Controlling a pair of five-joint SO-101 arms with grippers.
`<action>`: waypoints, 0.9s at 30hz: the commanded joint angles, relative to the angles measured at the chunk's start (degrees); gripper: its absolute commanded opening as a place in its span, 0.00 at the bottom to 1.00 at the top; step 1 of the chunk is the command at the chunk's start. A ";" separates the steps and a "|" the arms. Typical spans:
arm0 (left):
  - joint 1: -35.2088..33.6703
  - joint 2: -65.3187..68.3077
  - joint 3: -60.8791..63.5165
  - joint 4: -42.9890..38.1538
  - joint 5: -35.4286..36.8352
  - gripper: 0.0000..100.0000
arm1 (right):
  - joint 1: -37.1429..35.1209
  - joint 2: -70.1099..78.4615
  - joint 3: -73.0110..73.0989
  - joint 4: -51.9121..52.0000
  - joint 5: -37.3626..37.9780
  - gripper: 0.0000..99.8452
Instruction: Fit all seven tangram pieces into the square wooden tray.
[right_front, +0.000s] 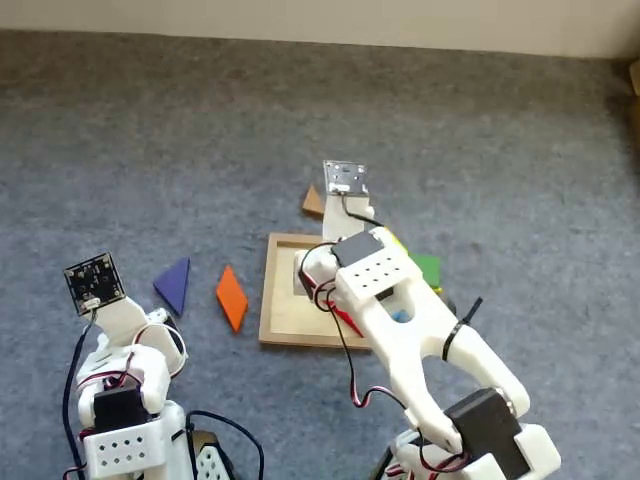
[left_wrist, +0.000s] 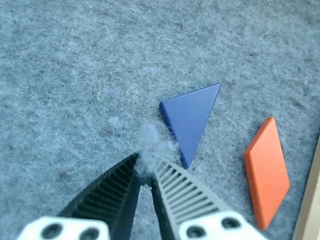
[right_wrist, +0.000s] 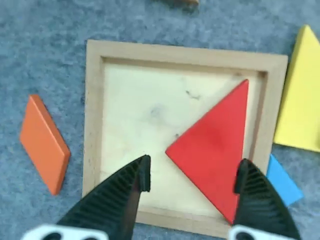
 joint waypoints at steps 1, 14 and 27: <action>-0.75 -1.36 1.19 -0.44 0.44 0.01 | -0.75 -1.98 -3.03 -5.23 1.14 0.11; -0.75 -1.36 1.19 -0.44 0.44 0.01 | -0.31 10.15 -3.38 -9.01 1.23 0.06; -0.75 -1.36 1.19 -0.44 0.44 0.01 | 7.43 6.37 -2.95 -7.43 6.59 0.06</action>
